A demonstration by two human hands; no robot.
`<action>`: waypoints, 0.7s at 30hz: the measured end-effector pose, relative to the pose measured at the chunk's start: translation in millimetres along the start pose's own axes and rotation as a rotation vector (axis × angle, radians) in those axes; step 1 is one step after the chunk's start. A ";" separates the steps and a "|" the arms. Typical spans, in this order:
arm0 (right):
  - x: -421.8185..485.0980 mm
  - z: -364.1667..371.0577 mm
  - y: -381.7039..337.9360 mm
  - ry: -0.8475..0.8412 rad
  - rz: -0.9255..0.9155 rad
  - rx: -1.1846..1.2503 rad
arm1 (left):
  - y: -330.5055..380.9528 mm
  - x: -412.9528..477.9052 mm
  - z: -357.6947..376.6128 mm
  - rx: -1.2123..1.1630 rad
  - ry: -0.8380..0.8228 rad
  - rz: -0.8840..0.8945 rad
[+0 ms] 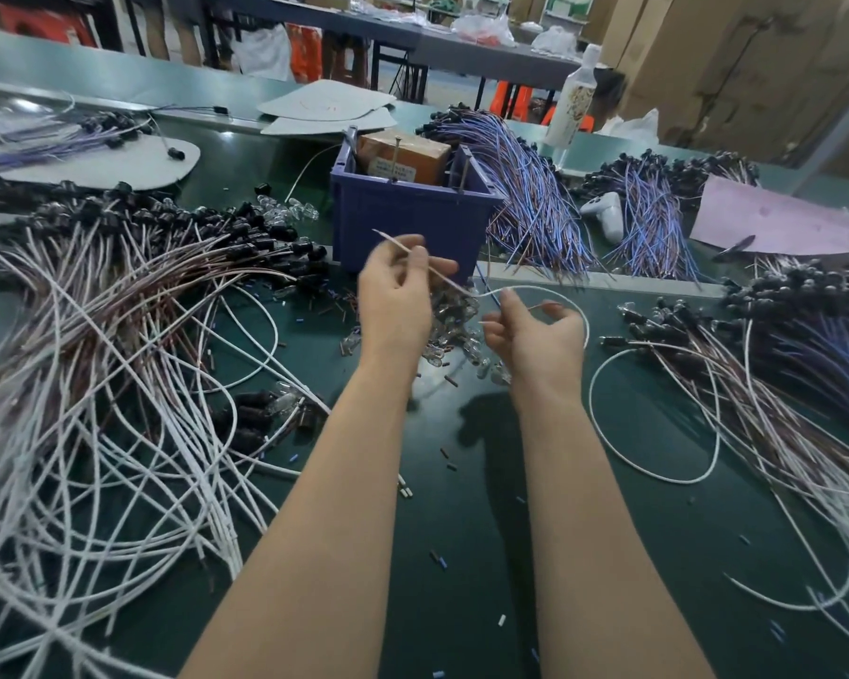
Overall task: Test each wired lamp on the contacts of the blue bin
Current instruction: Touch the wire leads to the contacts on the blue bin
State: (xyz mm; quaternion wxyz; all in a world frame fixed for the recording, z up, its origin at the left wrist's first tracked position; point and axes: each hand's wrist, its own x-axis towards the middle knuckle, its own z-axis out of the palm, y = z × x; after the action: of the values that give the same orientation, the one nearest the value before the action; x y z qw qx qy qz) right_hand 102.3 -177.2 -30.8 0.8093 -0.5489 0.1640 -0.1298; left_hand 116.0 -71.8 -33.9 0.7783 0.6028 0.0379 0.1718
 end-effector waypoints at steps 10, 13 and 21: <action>-19.7 -13.2 -43.0 -0.245 -0.136 -1.184 | 26.7 14.5 -24.6 0.184 0.529 0.191; -29.5 -4.5 -58.6 -0.338 -0.285 -0.981 | 40.1 16.9 -23.8 0.065 0.516 0.164; -36.1 12.5 -91.5 -0.781 -0.300 -0.623 | 85.8 31.6 -31.6 0.047 0.409 0.257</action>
State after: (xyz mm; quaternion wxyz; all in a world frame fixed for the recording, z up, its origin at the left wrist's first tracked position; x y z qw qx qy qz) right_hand 71.8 -185.8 63.1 0.5807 -0.7888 -0.1998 0.0249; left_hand 118.3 -14.3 43.8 0.7118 0.5735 0.1217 0.3867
